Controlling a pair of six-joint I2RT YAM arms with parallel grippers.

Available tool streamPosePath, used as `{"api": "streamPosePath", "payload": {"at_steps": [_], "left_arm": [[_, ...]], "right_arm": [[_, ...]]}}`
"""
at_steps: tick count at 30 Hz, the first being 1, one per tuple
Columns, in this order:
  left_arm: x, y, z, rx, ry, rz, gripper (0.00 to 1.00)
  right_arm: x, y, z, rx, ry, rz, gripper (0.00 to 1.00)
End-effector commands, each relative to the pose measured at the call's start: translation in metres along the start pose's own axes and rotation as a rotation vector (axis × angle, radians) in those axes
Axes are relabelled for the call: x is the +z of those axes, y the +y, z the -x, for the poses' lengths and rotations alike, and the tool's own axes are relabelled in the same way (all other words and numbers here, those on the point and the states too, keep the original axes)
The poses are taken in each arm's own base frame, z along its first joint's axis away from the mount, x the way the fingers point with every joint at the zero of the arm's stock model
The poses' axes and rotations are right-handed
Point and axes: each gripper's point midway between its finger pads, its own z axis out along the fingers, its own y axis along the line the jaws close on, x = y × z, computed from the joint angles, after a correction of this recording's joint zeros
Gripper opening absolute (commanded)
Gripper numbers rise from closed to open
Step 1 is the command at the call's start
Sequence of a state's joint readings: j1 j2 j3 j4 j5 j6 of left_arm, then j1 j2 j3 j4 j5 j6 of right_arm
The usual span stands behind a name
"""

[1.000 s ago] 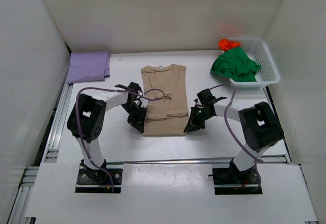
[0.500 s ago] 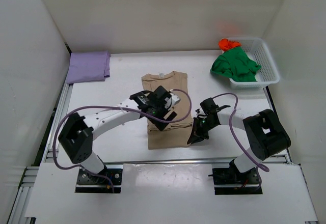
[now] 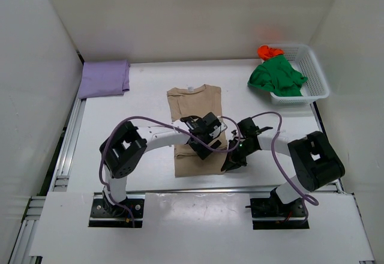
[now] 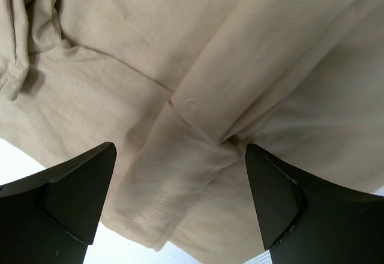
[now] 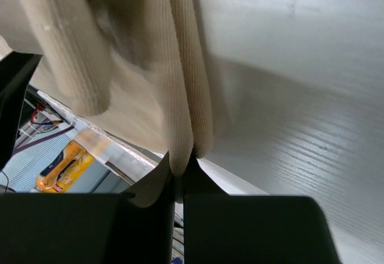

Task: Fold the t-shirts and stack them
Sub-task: Fold the folded rectangular tshirt in 1/3 of the way

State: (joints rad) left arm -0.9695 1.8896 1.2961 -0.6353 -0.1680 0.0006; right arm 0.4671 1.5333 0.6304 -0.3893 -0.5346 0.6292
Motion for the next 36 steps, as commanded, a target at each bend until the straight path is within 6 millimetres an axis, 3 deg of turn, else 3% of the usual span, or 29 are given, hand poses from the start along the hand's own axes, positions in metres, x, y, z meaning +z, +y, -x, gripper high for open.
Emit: {"api": "streamPosePath", "payload": {"at_steps": [1, 4, 6, 7, 10, 18, 22, 27, 31, 33, 36], "left_arm": [[-0.023, -0.008, 0.026, 0.003, -0.107, -0.021, 1.0], [-0.024, -0.012, 0.024, 0.014, -0.099, -0.026, 1.0], [-0.012, -0.011, 0.017, 0.028, -0.063, 0.009, 1.0], [-0.011, -0.009, 0.026, 0.025, -0.075, 0.026, 1.0], [0.003, 0.004, 0.028, 0.009, -0.052, 0.072, 1.0], [0.004, 0.042, 0.05, -0.04, -0.08, 0.211, 1.0], [0.006, 0.078, 0.052, -0.095, -0.074, 0.297, 1.0], [-0.009, 0.135, 0.07, -0.2, -0.118, 0.405, 1.0], [-0.018, 0.176, 0.069, -0.275, -0.124, 0.477, 1.0], [-0.031, 0.201, 0.071, -0.32, -0.145, 0.529, 1.0], [-0.059, 0.22, 0.073, -0.361, -0.188, 0.577, 1.0]], "right_arm": [[-0.001, 0.001, -0.005, 0.002, 0.004, 0.011, 0.0], [-0.002, 0.001, -0.005, -0.003, -0.003, 0.015, 0.0], [-0.002, 0.001, -0.005, -0.003, -0.003, 0.015, 0.0], [-0.001, -0.002, -0.008, 0.002, 0.004, 0.011, 0.0], [-0.002, 0.0, -0.007, -0.003, -0.002, 0.015, 0.0], [0.0, -0.007, -0.013, 0.003, 0.005, 0.01, 0.0], [-0.001, -0.004, -0.014, -0.002, 0.004, 0.022, 0.0], [-0.001, -0.004, -0.014, -0.002, 0.004, 0.022, 0.0], [-0.001, -0.004, -0.014, -0.002, 0.004, 0.022, 0.0], [-0.001, -0.004, -0.014, -0.002, 0.004, 0.022, 0.0], [0.002, -0.008, -0.015, 0.001, 0.019, 0.011, 0.0]]}}
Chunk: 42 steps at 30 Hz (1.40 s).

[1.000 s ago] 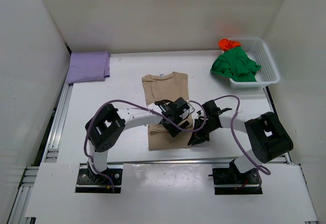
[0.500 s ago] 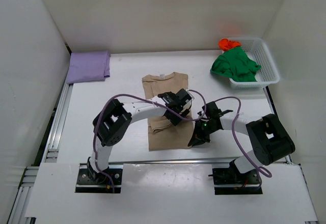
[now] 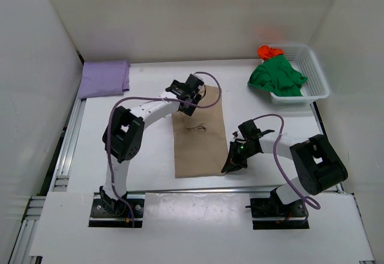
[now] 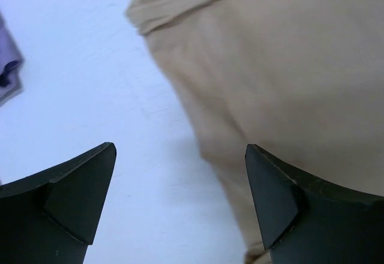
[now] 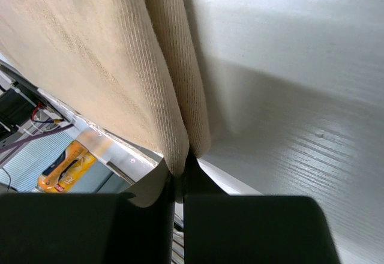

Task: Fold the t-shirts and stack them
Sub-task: Fold the folded rectangular tshirt in 1/3 of the way, then grab one side of the 2/3 rectangular tshirt with both arms

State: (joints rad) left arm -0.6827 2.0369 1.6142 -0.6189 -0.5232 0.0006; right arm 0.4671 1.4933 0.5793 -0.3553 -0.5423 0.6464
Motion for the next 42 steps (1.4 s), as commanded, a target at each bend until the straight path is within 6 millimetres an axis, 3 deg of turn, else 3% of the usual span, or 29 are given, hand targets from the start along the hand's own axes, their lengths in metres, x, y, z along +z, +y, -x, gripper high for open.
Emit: {"api": "streamPosePath", "payload": {"at_steps": [1, 4, 5, 6, 7, 8, 9, 10, 11, 12, 15, 17, 23, 30, 37, 38, 40, 42], "left_arm": [[-0.038, 0.043, 0.026, -0.068, -0.081, 0.08, 1.0], [-0.085, 0.037, 0.019, -0.049, -0.048, -0.126, 1.0], [-0.103, 0.027, -0.014, -0.006, 0.077, -0.253, 1.0], [-0.139, -0.004, -0.019, -0.036, 0.075, -0.541, 1.0], [-0.14, -0.013, -0.059, -0.067, 0.17, -0.655, 1.0], [-0.154, -0.025, -0.079, -0.092, 0.19, -0.768, 1.0], [-0.188, -0.034, -0.07, -0.118, 0.045, -0.925, 1.0], [-0.193, -0.037, -0.08, -0.118, 0.005, -0.95, 1.0], [-0.185, -0.045, -0.112, -0.119, 0.032, -0.952, 1.0], [-0.198, -0.042, -0.112, -0.116, -0.057, -0.967, 1.0], [-0.188, -0.06, -0.147, -0.1, -0.003, -0.994, 1.0], [-0.175, -0.082, -0.178, -0.096, 0.133, -1.055, 1.0], [-0.15, -0.115, -0.205, -0.05, 0.248, -1.092, 0.88], [-0.135, -0.126, -0.234, -0.042, 0.382, -1.08, 0.8], [-0.128, -0.138, -0.248, -0.042, 0.47, -1.11, 0.45], [-0.128, -0.139, -0.244, -0.041, 0.461, -1.111, 0.29], [-0.125, -0.138, -0.247, -0.039, 0.47, -1.1, 0.14], [-0.124, -0.138, -0.247, -0.037, 0.47, -1.091, 0.1]], "right_arm": [[0.0, -0.002, -0.006, -0.008, 0.024, -0.002, 0.0], [-0.001, 0.001, -0.003, -0.014, 0.017, 0.003, 0.0], [-0.001, 0.001, -0.003, -0.014, 0.017, 0.003, 0.0], [0.0, 0.0, -0.002, -0.014, 0.011, -0.004, 0.0], [-0.001, -0.001, -0.004, -0.008, 0.018, -0.01, 0.0], [-0.001, -0.001, -0.004, -0.008, 0.018, -0.01, 0.0], [-0.001, -0.002, -0.005, -0.003, 0.024, -0.014, 0.01], [-0.001, -0.002, -0.005, -0.003, 0.024, -0.014, 0.03], [-0.001, -0.002, -0.005, -0.003, 0.024, -0.014, 0.03], [-0.001, -0.002, -0.005, -0.003, 0.024, -0.014, 0.04], [-0.001, -0.008, -0.003, 0.002, 0.011, -0.046, 0.08], [-0.001, -0.007, -0.003, 0.013, 0.01, -0.046, 0.09], [-0.003, -0.005, 0.004, 0.017, -0.027, -0.057, 0.13], [-0.006, 0.0, 0.01, 0.025, -0.07, -0.046, 0.13], [-0.005, -0.003, 0.007, 0.034, -0.07, -0.046, 0.11], [-0.007, -0.001, 0.008, 0.029, -0.076, -0.041, 0.11], [-0.007, -0.001, 0.008, 0.029, -0.076, -0.041, 0.09], [-0.008, 0.0, 0.008, 0.024, -0.082, -0.036, 0.07]]}}
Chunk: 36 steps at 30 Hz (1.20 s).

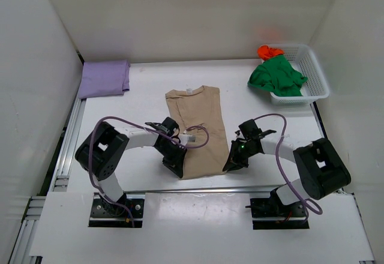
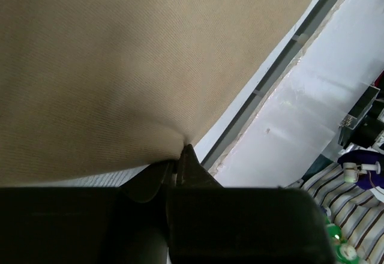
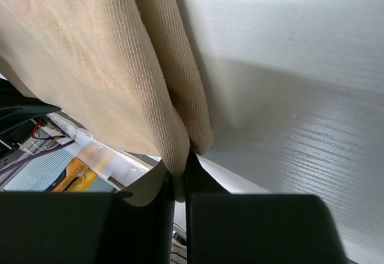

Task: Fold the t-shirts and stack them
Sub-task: Grab one side of the 2/3 rectangular tshirt with both arms, then fold the long partially folded tshirt into a neat square

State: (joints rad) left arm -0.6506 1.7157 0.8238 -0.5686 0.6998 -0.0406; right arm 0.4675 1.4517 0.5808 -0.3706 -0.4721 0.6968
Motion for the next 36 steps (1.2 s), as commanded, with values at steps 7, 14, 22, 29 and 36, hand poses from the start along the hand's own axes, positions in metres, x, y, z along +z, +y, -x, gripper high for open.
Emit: {"api": "streamPosePath", "payload": {"at_steps": [7, 14, 22, 29, 36], "left_arm": [[-0.051, 0.004, 0.015, 0.08, -0.102, 0.201, 0.1], [-0.116, -0.025, 0.009, 0.014, -0.188, 0.191, 0.1], [-0.194, -0.014, 0.062, -0.015, -0.422, 0.307, 0.1], [-0.242, 0.023, 0.128, -0.092, -0.52, 0.328, 0.1], [-0.254, 0.063, 0.177, -0.142, -0.527, 0.306, 0.1]], "right_arm": [[-0.033, 0.019, 0.002, -0.035, -0.078, 0.005, 0.0], [-0.095, 0.063, 0.0, -0.091, -0.148, 0.052, 0.0], [-0.145, 0.113, 0.043, -0.16, -0.254, 0.082, 0.0], [-0.131, 0.138, 0.123, -0.138, -0.185, 0.093, 0.0], [-0.123, 0.155, 0.202, -0.087, -0.207, 0.116, 0.0]]}}
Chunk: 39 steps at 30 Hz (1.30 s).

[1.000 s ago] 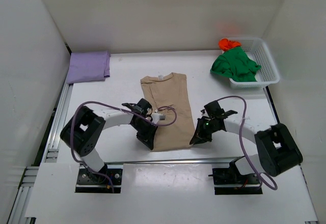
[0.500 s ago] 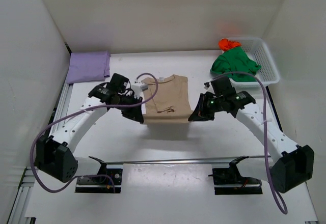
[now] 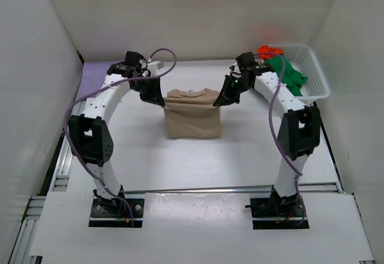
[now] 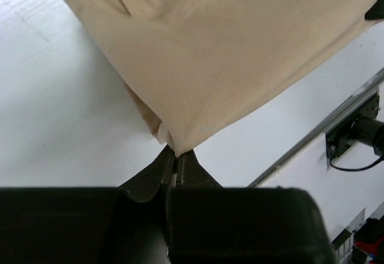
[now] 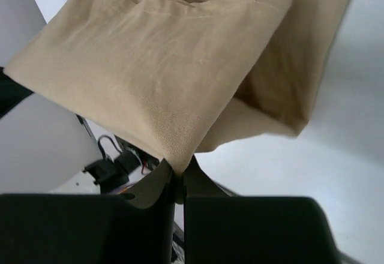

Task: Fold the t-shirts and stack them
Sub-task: Fold the long partially folded tshirt into a neat square

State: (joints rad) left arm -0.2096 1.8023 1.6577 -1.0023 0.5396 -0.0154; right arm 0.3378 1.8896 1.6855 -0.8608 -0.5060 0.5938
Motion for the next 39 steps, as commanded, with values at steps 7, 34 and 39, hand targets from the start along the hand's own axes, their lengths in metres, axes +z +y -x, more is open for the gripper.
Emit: {"api": "streamPosePath", "payload": {"at_steps": [7, 34, 39], "left_arm": [[0.01, 0.039, 0.038, -0.05, -0.029, -0.008, 0.1], [0.023, 0.148, 0.122, -0.032, -0.235, 0.226, 0.86], [0.052, 0.112, 0.107, -0.026, -0.176, 0.002, 0.97]], "right_arm": [[0.005, -0.014, 0.072, 0.11, -0.035, 0.031, 0.0], [0.024, -0.033, 0.188, 0.039, -0.434, 0.038, 0.56], [0.042, -0.039, 0.183, -0.028, -0.405, 0.006, 0.6]]}}
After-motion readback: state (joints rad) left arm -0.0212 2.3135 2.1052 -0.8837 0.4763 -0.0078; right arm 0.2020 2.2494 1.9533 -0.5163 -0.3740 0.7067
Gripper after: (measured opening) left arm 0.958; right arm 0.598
